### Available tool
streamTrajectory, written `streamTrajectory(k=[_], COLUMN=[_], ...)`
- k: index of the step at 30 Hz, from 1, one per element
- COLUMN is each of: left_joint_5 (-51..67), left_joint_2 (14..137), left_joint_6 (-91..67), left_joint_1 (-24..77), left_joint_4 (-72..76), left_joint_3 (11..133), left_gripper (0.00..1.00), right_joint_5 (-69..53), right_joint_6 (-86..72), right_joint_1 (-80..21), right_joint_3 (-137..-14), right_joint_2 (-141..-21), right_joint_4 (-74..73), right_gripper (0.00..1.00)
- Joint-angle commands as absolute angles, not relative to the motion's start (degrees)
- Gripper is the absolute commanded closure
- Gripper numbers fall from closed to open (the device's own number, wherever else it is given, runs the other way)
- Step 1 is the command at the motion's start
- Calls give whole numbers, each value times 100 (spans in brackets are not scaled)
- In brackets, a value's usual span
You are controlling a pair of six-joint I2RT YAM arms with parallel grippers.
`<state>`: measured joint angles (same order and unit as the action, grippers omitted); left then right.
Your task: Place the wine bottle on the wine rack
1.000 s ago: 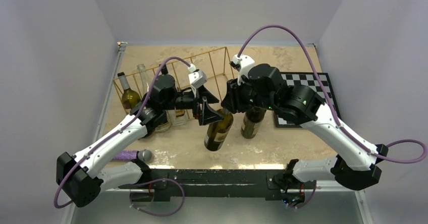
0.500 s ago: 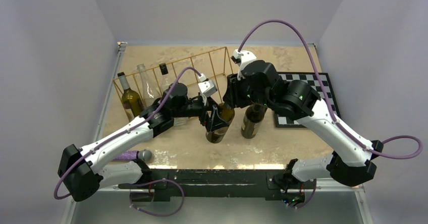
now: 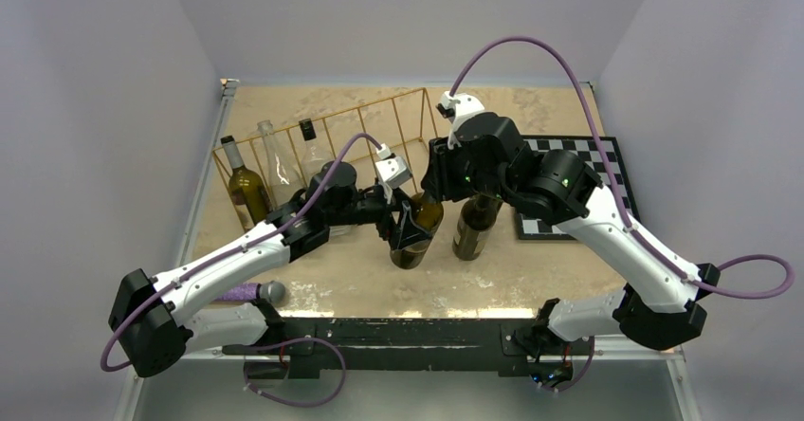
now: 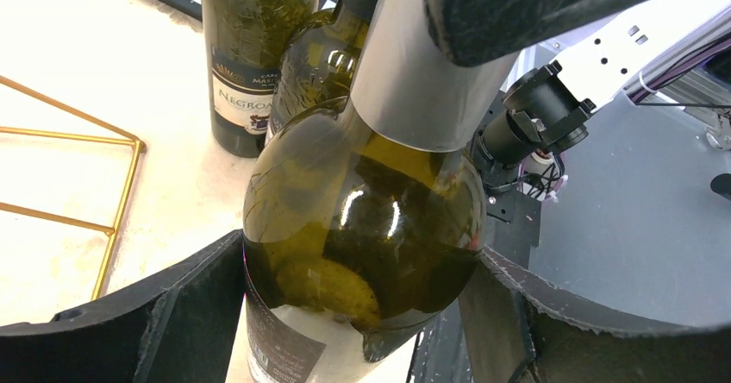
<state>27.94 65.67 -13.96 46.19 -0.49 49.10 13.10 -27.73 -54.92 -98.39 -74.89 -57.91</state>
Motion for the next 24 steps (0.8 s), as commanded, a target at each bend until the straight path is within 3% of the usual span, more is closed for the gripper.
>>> streamTrajectory(k=[1,5,7,9,10,11,13,14,24], left_joint_5=[2240,2271,2235,2292,2308,2318,2300,2295,2549], left_joint_2=[6534,6420,6349,6280,6238,6185,6025,5957,5798], left_joint_6=[-1453,-1397,-1382,-1311,-1279,-1209,-1010,-904,-443], left_joint_1=[4579,4571,4573,4578,4579,4579,4581,4579,4645], left_joint_4=[169,163,227,321,438,596,1041,1193,1447], left_joint_3=[4966,4911,4830,4745,4668,4563,4232,4112,3887], left_gripper=[100,100,100,97,75,61,40,36,31], right_joint_5=[1297,1316,1318,1286,1254,1226,1158,1146,998], right_joint_6=[-3155,-3139,-3133,-3162,-3183,-3220,-3293,-3335,-3757], right_joint_1=[-5528,-5528,-5528,-5526,-5526,-5528,-5519,-5515,-5459], right_joint_3=[-10096,-9994,-9934,-9938,-9959,-9992,-10109,-10171,-10274], right_joint_2=[-7322,-7289,-7261,-7253,-7251,-7255,-7258,-7266,-7227], right_joint_4=[-5243,-5155,-5077,-5039,-5038,-5036,-5088,-5127,-5153], right_gripper=[98,84,100,100,100,100,100,100,100])
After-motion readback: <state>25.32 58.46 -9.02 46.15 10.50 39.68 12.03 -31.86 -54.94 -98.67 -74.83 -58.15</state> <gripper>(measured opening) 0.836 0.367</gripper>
